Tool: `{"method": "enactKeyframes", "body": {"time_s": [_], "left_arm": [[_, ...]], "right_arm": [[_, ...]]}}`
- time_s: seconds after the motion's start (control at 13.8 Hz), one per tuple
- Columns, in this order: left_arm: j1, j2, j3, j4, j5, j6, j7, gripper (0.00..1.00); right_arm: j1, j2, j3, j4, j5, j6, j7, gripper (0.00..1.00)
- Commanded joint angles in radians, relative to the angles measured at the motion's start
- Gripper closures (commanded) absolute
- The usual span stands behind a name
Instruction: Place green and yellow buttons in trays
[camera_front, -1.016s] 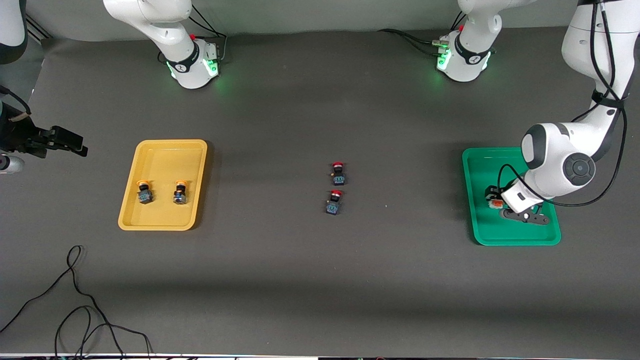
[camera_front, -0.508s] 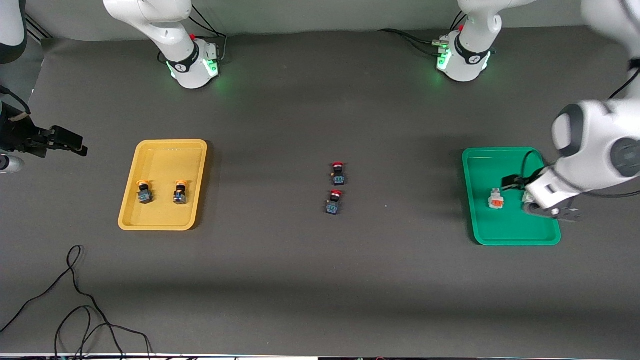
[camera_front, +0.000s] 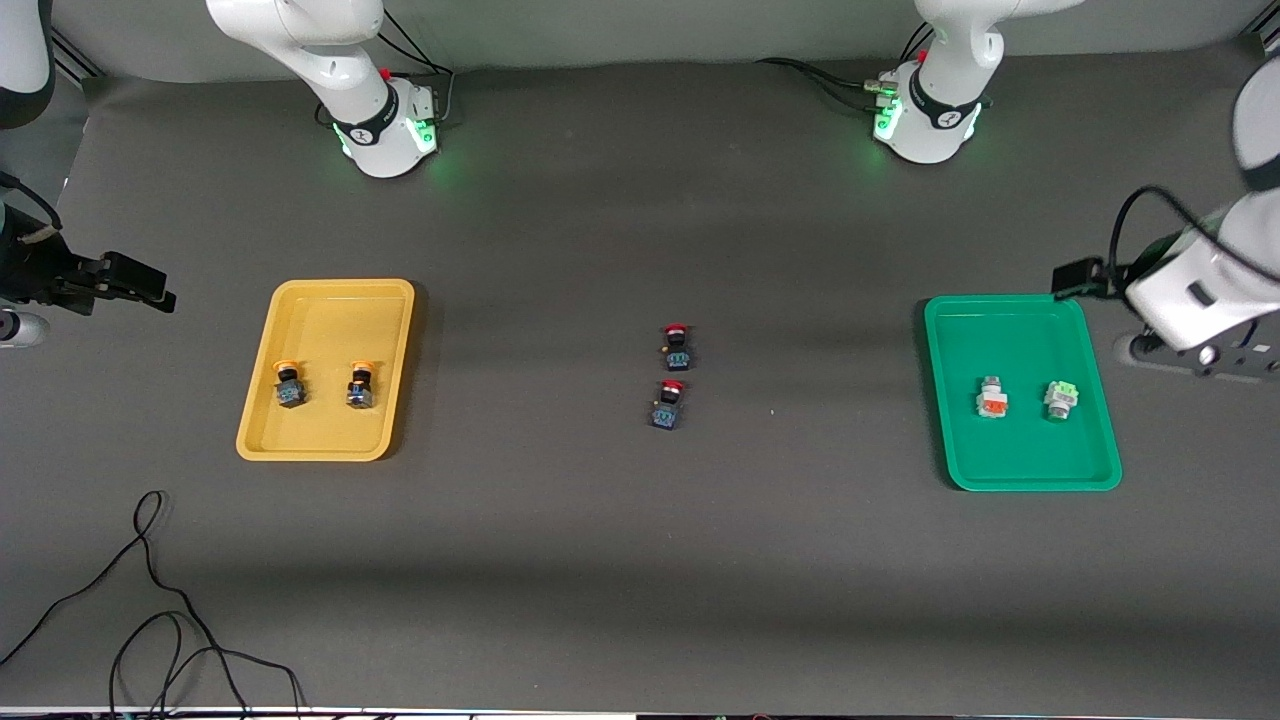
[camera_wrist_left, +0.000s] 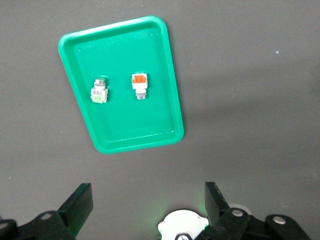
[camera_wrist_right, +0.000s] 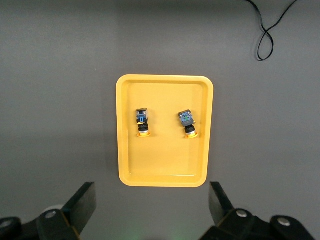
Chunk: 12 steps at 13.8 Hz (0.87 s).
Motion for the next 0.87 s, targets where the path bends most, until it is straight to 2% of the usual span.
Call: {"method": "enactKeyframes", "body": {"time_s": [0.0,0.51,0.65,0.8], "left_arm": [[-0.02,0.038,0.008,0.105,0.0,-0.09,-0.025,0.0],[-0.019,0.025,0.008,0.079,-0.017,-0.124,-0.029,0.0],[-0.048,-0.035,0.023,-0.008,-0.014,-0.08,-0.031,0.0],[-0.08,-0.121,0.054,-0.144,-0.011,0.048,-0.029,0.0]], "right_arm": [[-0.005,0.006,0.004,0.016,-0.011,-0.016,0.02,0.0],[-0.005,0.006,0.004,0.016,-0.011,-0.016,0.02,0.0],[-0.005,0.006,0.004,0.016,-0.011,-0.016,0.018,0.0],[-0.005,0.006,0.004,0.016,-0.011,-0.016,0.02,0.0]]}}
